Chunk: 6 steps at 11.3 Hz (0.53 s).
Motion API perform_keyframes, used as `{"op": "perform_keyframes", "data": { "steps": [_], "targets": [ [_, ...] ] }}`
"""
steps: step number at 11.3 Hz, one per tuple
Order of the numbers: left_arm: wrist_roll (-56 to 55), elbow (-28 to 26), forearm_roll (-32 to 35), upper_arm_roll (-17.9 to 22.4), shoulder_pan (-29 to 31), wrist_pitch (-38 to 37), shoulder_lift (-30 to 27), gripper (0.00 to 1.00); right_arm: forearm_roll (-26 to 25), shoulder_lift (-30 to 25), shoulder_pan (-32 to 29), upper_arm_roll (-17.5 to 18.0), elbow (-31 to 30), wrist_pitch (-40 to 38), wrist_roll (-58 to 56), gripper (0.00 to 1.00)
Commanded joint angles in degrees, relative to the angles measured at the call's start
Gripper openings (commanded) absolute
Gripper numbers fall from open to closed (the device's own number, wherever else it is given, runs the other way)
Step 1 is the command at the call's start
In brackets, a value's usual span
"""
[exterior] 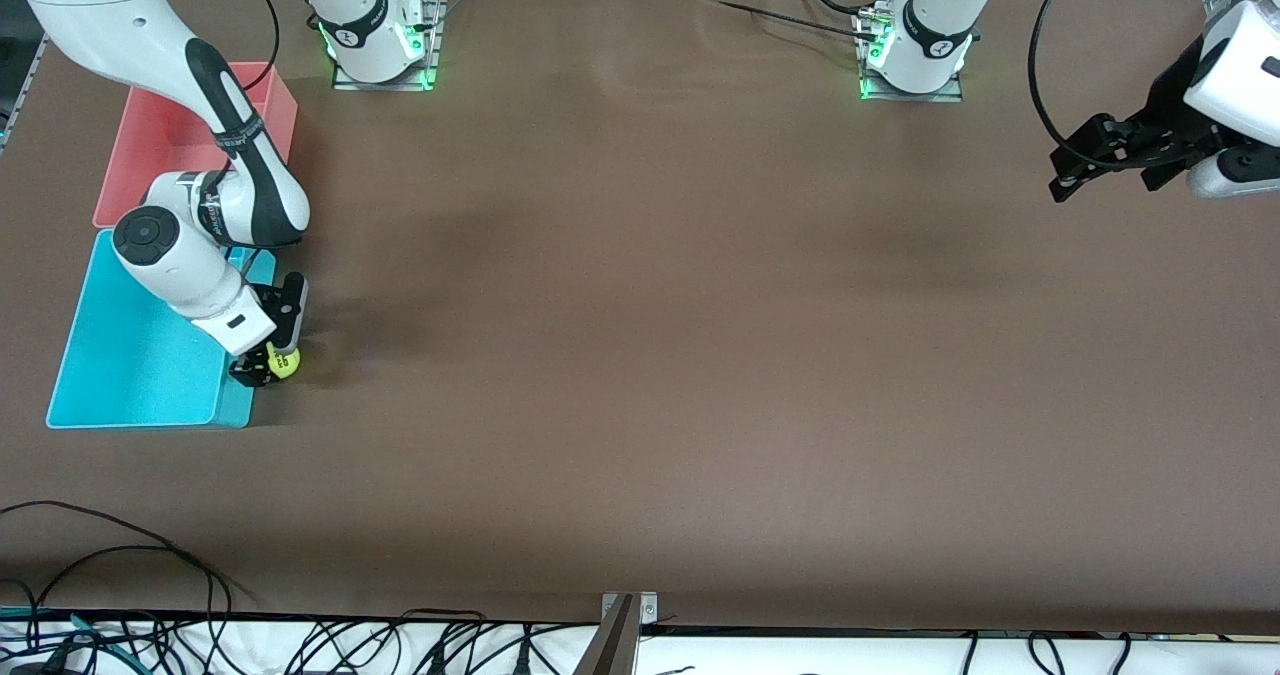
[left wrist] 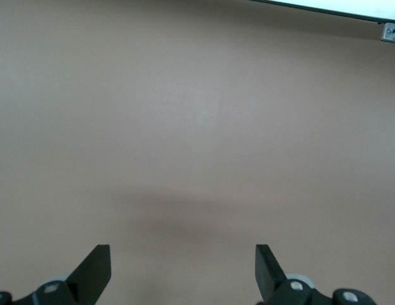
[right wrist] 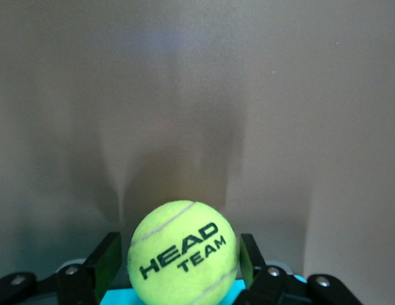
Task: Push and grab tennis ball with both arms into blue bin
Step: 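Grasp the tennis ball with the right gripper and lift it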
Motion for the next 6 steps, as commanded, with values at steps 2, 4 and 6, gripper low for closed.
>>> {"op": "perform_keyframes", "data": {
  "steps": [2,4,6],
  "targets": [
    [-0.3,0.2,-1.6,2.2,-0.8,-1.3,-0.3,1.00,-0.6,0.3,-0.7,0.5,0.3,0.8,-0.8,0.68],
    [-0.5,-3.3,-1.6,2.2,-1.3,-0.7,-2.8,1.00,-0.6,0.2,-0.6,0.6,0.3,0.5,-0.8,0.37],
    [-0.5,-3.4,-2.7,2.9,-1.3,-0.7,-2.9,1.00,-0.6,-0.2,-0.5,1.1,0.3,-0.8,-0.5,0.17]
  ]
}}
